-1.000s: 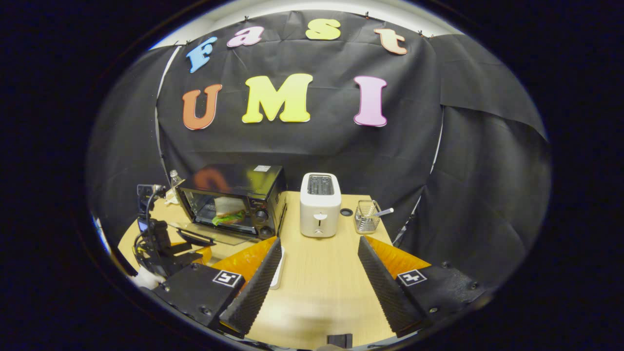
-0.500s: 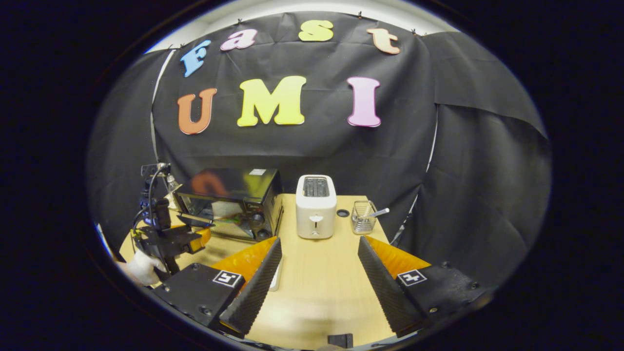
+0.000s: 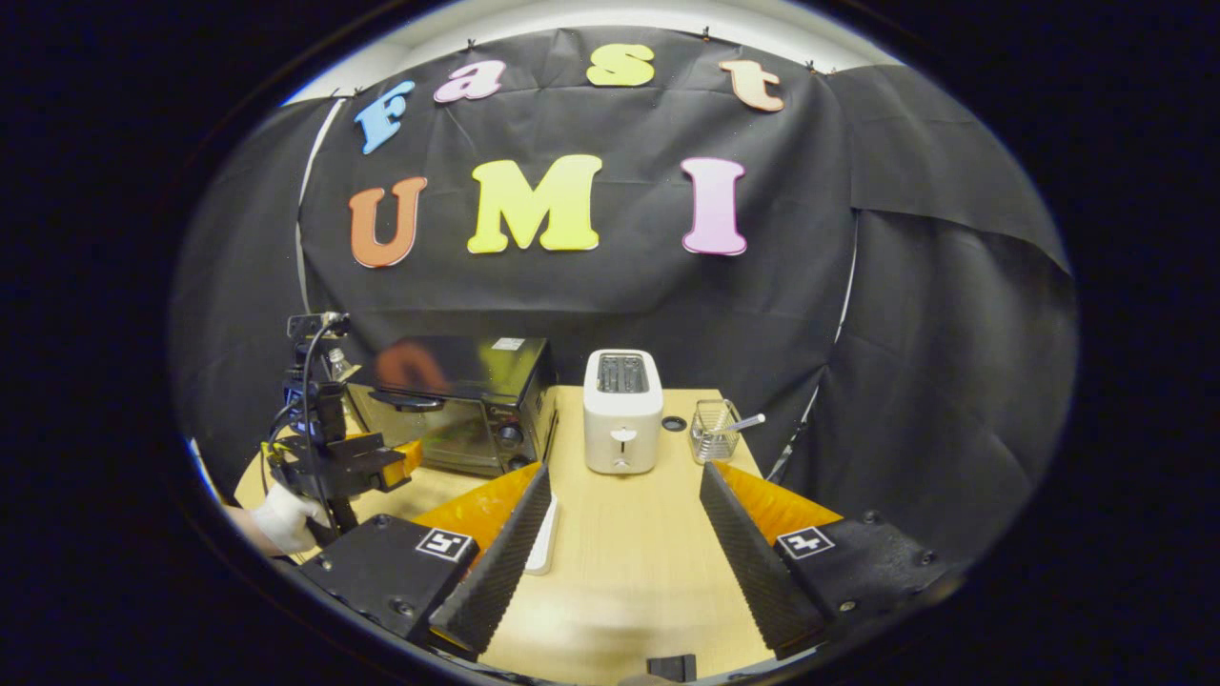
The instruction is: Open the electric oven with the left hand, put the food in, and close the electric oven.
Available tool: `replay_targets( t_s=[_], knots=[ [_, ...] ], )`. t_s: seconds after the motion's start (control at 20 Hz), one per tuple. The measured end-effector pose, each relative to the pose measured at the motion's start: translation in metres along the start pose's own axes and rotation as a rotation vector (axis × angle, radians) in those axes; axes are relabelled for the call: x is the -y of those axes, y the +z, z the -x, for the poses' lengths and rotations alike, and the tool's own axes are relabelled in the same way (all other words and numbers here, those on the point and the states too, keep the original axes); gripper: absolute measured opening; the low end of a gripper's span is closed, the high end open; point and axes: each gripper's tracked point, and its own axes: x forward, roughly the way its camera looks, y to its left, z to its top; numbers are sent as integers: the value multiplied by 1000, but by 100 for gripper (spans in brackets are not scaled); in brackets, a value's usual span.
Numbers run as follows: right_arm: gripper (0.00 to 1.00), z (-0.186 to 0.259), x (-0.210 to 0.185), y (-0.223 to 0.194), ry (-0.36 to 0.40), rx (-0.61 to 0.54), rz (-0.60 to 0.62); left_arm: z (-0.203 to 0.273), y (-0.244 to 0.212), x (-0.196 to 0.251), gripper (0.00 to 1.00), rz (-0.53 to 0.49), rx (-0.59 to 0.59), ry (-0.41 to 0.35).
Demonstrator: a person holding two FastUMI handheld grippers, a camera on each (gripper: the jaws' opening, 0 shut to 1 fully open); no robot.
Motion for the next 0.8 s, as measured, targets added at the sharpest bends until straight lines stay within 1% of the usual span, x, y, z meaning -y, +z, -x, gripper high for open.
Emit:
replay_targets(
  t_s=[0.15, 0.3, 0.45, 0.6, 0.65, 0.7, 0.75, 0.8],
  knots=[
    [100, 1, -1, 1, -4, -1, -3, 7, 7, -4, 94, -4, 22, 12],
    [100, 10, -6, 6, 3, 16, -10, 29, 15, -2, 94, 5, 44, 9],
    [100, 21, -13, 21, 0, 66, -5, 64, 38, -2, 94, 1, 99, 7],
    [100, 39, -22, 36, 3, 122, 5, 112, 66, -7, 93, 8, 167, 1],
    [91, 45, -26, 42, 7, 140, 7, 131, 78, -10, 93, 8, 196, 4],
    [91, 51, -30, 49, 11, 161, 6, 150, 92, -14, 94, 8, 236, 8],
    [100, 58, -34, 55, 15, 181, -1, 170, 107, -18, 93, 6, 279, 15],
    [100, 66, -39, 59, 19, 197, -14, 188, 121, -20, 93, -2, 317, 14]
  ],
)
